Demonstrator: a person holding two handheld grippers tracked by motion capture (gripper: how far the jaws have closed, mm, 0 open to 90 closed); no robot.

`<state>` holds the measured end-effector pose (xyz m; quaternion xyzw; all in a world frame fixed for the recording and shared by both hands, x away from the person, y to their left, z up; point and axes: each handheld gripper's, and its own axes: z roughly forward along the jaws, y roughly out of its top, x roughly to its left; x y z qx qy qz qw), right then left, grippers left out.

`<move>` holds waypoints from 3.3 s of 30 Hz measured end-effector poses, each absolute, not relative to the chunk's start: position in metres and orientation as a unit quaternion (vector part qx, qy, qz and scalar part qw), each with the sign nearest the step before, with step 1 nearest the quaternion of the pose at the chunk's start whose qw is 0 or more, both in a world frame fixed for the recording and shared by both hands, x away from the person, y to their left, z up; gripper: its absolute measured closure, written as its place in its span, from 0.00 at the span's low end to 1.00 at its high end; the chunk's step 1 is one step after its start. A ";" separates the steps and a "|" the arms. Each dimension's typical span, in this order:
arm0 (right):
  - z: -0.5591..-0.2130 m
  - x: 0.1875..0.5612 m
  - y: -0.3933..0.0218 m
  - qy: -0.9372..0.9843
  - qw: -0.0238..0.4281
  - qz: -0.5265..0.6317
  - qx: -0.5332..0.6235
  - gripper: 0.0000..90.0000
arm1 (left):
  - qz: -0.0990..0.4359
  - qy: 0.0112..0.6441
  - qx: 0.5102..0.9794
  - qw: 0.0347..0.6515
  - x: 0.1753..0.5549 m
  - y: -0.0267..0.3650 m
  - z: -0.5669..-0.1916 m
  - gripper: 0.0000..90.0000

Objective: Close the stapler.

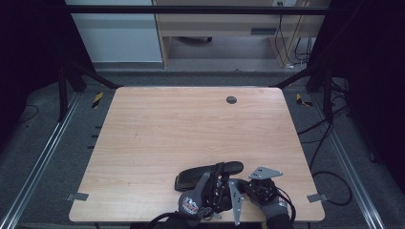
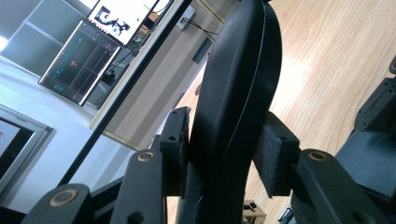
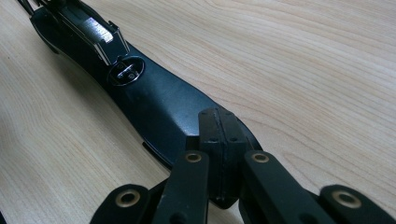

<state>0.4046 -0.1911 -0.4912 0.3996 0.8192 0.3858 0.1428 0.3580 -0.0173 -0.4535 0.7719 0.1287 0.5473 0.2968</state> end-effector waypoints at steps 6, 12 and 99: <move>-0.491 0.404 -0.191 0.820 0.145 0.386 0.398 1.00 | 0.552 0.115 0.776 0.282 0.357 -0.021 -0.459 0.65; -0.491 0.404 -0.192 0.819 0.142 0.384 0.402 1.00 | 0.554 0.107 0.779 0.273 0.357 -0.024 -0.464 0.65; -0.468 0.402 -0.223 0.769 0.201 0.421 0.436 1.00 | 0.427 0.184 0.801 0.376 0.360 0.048 -0.400 0.47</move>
